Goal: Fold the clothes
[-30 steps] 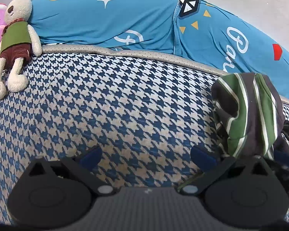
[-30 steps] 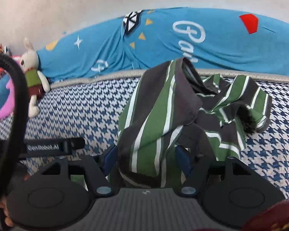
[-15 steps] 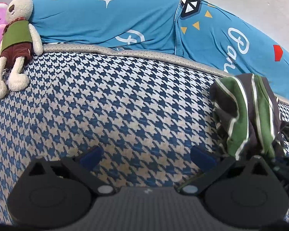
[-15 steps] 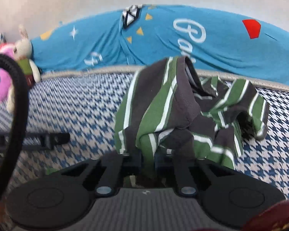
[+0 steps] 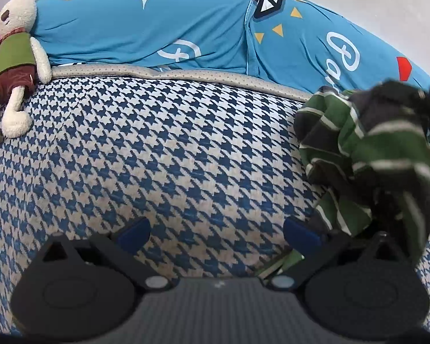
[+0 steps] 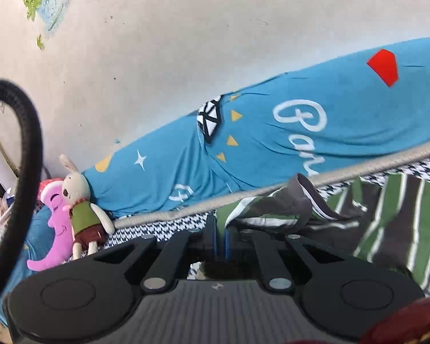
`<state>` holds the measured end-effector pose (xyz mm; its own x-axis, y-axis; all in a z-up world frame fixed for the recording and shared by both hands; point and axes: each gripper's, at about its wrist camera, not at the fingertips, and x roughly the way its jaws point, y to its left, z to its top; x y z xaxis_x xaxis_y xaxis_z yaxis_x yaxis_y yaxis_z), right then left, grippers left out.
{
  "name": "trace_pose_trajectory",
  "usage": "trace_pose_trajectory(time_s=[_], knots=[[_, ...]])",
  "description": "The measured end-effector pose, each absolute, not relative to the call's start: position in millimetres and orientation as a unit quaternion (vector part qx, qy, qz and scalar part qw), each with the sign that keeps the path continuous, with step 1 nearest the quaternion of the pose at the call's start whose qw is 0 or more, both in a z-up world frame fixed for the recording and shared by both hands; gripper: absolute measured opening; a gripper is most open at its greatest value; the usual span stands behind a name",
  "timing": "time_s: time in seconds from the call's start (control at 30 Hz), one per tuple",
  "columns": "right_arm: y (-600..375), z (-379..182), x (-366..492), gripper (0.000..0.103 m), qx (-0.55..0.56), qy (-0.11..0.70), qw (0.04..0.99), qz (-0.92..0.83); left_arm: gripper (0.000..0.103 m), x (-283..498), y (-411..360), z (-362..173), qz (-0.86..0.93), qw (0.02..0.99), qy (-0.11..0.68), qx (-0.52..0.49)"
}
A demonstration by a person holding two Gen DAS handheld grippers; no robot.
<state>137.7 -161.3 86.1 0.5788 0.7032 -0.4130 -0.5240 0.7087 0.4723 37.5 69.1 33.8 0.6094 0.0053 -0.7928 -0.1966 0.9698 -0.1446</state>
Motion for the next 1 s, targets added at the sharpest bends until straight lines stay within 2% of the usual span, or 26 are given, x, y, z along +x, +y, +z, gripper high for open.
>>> trace_pose_trajectory(time_s=[0.3,0.43,0.5,0.57,0.73,1.0], knots=[[-145,102,154,0.008,0.180,0.269,0.867,0.378,0.103,35,71,43,0.032,0.895,0.423,-0.138],[-142,94,159,0.009,0.157,0.296,0.872,0.357,0.103,35,69,48,0.015,0.899,0.413,-0.146],[-140,90,161,0.016,0.146,0.309,0.874,0.346,0.103,37,67,46,0.014,0.898,0.416,-0.144],[-139,86,163,0.035,0.134,0.323,0.875,0.335,0.103,37,65,46,0.009,0.898,0.415,-0.145],[-155,81,165,0.036,0.146,0.338,0.871,0.326,0.103,35,59,49,-0.008,0.903,0.406,-0.144],[-196,92,155,0.040,0.161,0.317,0.885,0.302,0.103,32,38,59,-0.053,0.908,0.386,-0.152]])
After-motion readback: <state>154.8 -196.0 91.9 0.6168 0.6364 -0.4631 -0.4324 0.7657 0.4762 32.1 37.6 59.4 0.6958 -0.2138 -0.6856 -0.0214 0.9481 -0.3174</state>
